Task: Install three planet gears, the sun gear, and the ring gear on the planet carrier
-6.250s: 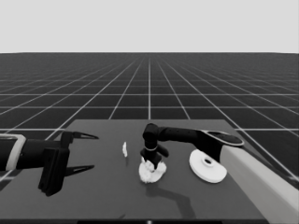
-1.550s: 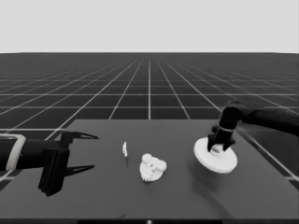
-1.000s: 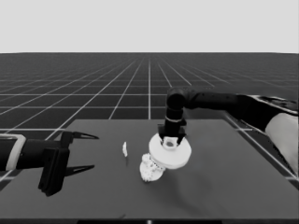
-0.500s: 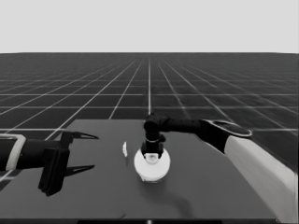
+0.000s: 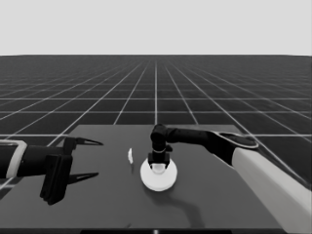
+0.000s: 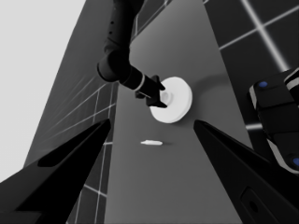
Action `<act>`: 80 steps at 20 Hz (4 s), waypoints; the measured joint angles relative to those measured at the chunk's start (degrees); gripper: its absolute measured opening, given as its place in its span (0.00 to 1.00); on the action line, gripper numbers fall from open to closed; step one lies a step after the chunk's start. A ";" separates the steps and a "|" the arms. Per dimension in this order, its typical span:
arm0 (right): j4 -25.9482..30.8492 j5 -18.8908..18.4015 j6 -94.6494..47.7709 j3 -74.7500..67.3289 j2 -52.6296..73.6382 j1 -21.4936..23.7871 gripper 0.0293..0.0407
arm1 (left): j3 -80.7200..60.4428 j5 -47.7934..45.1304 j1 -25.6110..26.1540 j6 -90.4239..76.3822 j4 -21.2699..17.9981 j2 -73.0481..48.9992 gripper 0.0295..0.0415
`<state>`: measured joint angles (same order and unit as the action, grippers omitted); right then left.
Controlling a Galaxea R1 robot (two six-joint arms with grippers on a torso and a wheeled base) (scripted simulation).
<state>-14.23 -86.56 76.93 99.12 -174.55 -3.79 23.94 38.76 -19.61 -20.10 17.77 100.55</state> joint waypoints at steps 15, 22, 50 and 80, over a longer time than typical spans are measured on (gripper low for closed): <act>0.00 0.06 7.35 0.06 0.05 -0.65 0.49 | 0.00 0.00 0.00 0.00 0.00 0.00 0.75; 0.00 0.06 10.85 0.06 0.05 -0.65 0.49 | 0.00 0.00 0.00 0.00 0.00 0.00 0.75; 0.00 0.06 24.85 0.06 0.05 -0.65 0.49 | 0.00 0.00 0.00 0.00 0.00 0.00 0.75; -16.94 14.17 -46.06 -60.65 54.72 -8.84 0.84 | 38.21 56.25 -1.26 71.85 0.40 46.59 0.91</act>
<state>-31.18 -72.39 30.87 38.47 -119.83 -12.63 62.15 95.00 -20.87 51.75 18.17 147.14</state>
